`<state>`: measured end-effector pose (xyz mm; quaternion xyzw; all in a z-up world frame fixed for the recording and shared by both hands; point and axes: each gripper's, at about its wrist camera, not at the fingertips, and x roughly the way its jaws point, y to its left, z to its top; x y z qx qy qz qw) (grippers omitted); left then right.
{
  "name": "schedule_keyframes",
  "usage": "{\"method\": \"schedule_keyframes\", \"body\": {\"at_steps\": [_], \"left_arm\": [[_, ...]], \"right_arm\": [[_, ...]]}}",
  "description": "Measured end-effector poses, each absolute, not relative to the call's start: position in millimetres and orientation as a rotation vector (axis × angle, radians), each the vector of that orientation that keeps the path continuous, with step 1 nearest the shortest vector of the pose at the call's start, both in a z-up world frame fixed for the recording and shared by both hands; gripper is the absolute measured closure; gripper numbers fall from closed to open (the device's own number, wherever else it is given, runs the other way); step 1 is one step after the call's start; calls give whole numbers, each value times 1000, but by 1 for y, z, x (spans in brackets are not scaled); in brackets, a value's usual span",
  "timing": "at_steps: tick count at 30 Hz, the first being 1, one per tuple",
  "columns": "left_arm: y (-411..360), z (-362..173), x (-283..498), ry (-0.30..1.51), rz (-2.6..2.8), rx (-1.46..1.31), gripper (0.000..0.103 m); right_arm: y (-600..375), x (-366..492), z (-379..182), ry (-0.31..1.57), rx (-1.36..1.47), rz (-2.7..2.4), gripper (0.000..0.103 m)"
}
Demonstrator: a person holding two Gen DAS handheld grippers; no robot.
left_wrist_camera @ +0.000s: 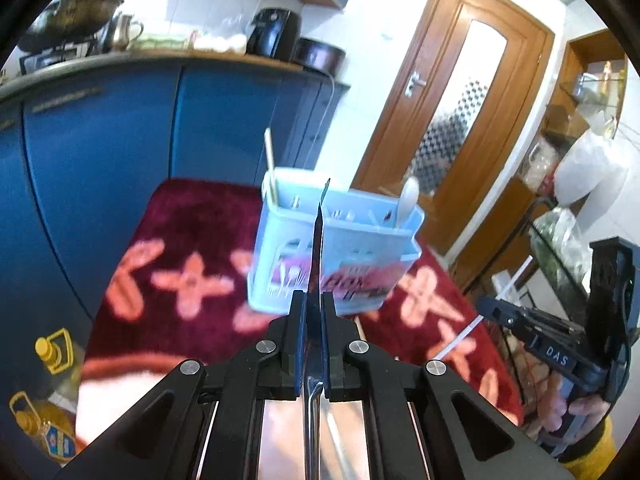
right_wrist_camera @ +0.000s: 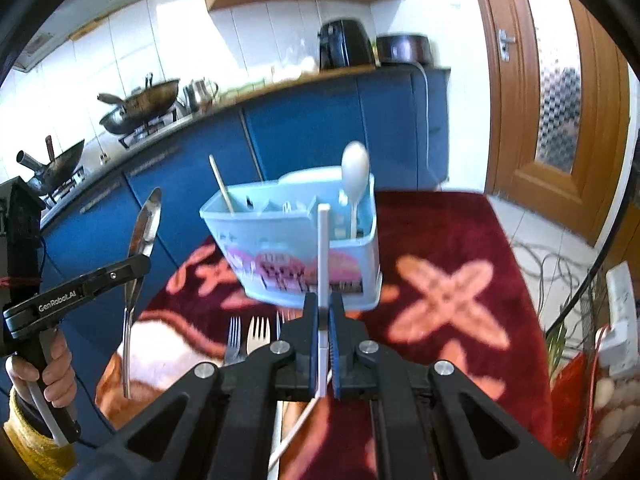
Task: Organize utensils
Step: 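Carry the silver knife and white chopstick with both tools over the blue box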
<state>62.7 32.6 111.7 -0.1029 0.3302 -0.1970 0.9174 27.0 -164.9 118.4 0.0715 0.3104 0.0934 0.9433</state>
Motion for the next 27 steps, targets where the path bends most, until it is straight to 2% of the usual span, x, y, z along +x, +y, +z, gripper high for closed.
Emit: {"method": "schedule_keyframes", "body": {"at_steps": [15, 27], "left_arm": [[18, 176, 109, 449, -359, -247, 97], [13, 185, 161, 310, -274, -279, 97]], "right_arm": [[-171, 62, 157, 494, 154, 175, 97], [-171, 94, 177, 420, 116, 138, 97]]}}
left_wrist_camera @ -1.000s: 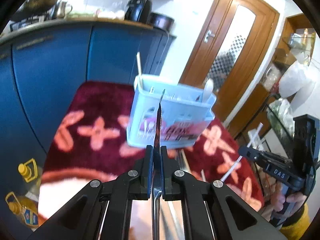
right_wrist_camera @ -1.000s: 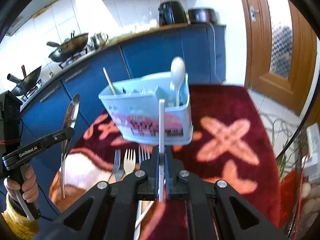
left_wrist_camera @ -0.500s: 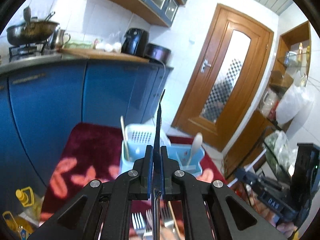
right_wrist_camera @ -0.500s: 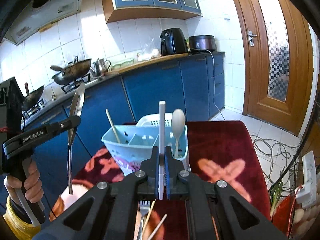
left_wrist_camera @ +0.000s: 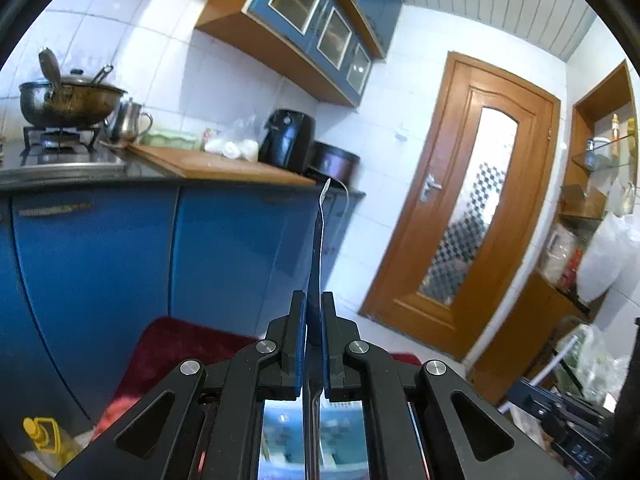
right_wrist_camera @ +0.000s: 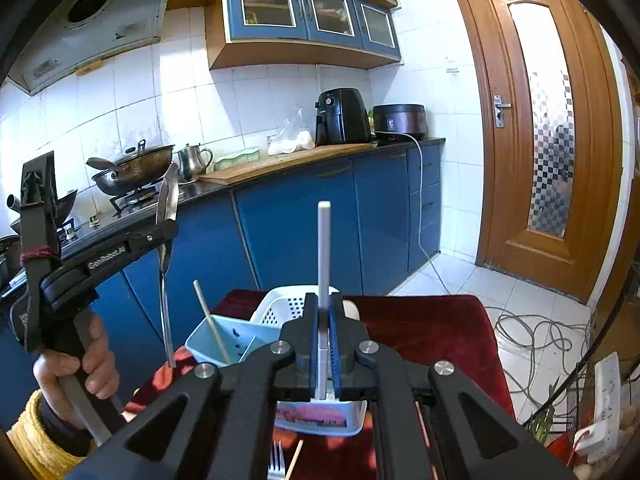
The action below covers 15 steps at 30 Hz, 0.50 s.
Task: Organize utensils
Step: 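Carry the silver knife and white chopstick with both tools over the blue box, then lower the knife and chopstick into the blue box and open both tools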
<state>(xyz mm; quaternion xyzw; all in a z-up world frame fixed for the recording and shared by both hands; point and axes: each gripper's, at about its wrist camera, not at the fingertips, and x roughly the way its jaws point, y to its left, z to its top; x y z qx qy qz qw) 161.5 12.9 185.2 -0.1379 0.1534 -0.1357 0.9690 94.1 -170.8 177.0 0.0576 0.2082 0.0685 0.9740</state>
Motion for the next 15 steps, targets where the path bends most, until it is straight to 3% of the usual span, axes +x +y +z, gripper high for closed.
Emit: {"method": "schedule_keyframes", "body": {"at_steps": [15], "left_arm": [[6, 133, 206, 237, -172, -234, 97]], "right_arm": [[-157, 138, 136, 483, 45, 111, 97]]}}
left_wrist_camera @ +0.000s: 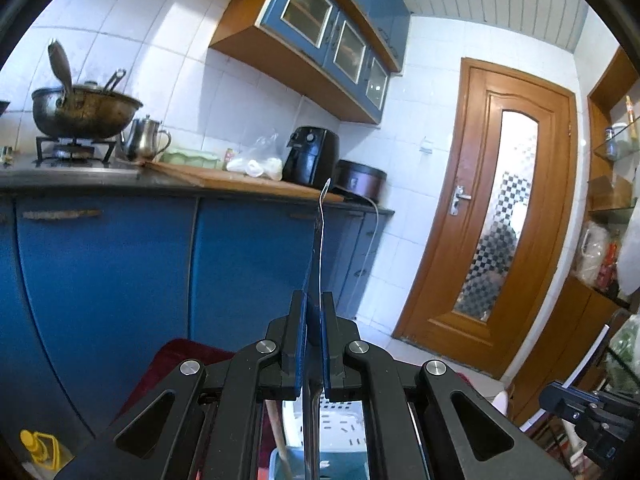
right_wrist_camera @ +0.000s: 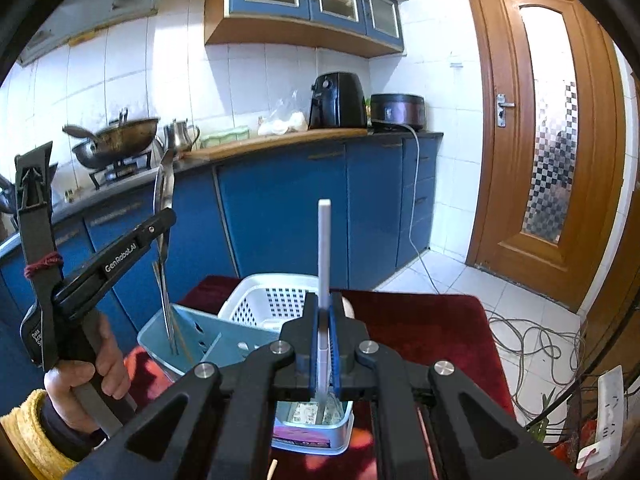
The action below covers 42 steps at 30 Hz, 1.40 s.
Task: Organize utensils
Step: 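Lower the knife and chopstick into the blue box and open both tools, then withdraw both tools up out of the blue box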
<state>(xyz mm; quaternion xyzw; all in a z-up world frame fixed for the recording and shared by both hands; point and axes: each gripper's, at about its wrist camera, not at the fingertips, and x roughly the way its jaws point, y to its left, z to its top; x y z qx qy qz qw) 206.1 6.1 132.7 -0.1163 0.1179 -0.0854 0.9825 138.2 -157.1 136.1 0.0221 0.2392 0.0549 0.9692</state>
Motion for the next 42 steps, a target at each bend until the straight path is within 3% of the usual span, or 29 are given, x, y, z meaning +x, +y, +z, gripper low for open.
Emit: {"method": "schedule_keyframes", "body": {"at_steps": [17, 19, 21, 24, 42], "left_arm": [[9, 107, 197, 254, -189, -204, 97], [9, 108, 196, 259, -207, -197, 93], [8, 108, 195, 272, -230, -191, 75], [5, 110, 190, 276, -259, -186, 64], [10, 137, 151, 354, -263, -164, 62]], "right_arm": [[-148, 156, 92, 622, 129, 137, 94], [-151, 155, 91, 625, 156, 134, 89], [-153, 151, 92, 619, 187, 138, 81], [-155, 145, 94, 612, 212, 137, 78], [-151, 94, 127, 549, 252, 182, 63]]}}
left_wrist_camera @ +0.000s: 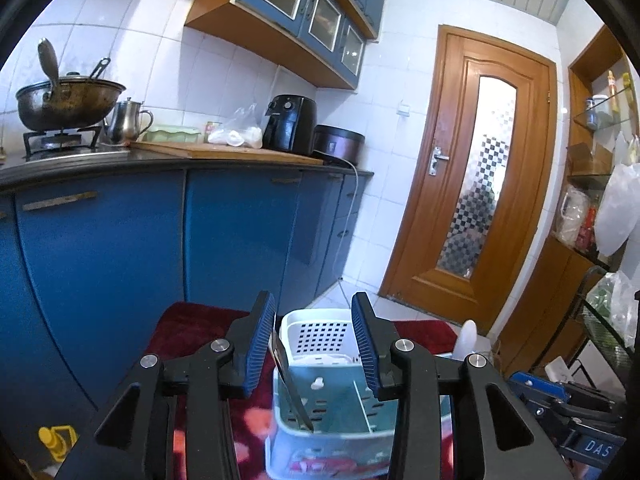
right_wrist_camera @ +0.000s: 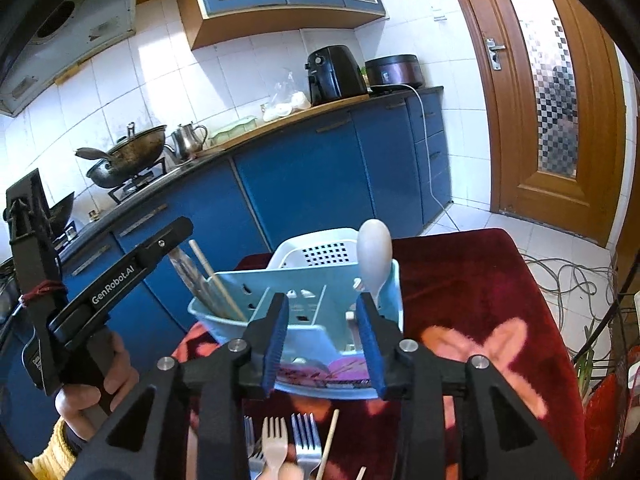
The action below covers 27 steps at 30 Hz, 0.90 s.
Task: Organize utensils
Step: 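Withdraw both tools up out of the blue box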
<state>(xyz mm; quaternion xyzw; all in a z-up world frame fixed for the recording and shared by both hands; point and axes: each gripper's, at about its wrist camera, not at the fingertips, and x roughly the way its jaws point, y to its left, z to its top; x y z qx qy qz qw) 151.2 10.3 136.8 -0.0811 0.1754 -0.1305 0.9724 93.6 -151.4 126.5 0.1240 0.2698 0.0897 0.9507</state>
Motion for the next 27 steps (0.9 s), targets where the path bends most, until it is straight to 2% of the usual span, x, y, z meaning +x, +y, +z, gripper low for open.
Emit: {"method": "schedule_keyframes", "body": {"at_steps": [17, 27], "left_arm": [[20, 164, 89, 398, -287, -138, 62], [15, 167, 50, 440, -288, -73, 62]], "right_arm": [[-147, 39, 149, 521, 241, 213, 54], [-144, 14, 141, 570, 237, 222, 50]]}}
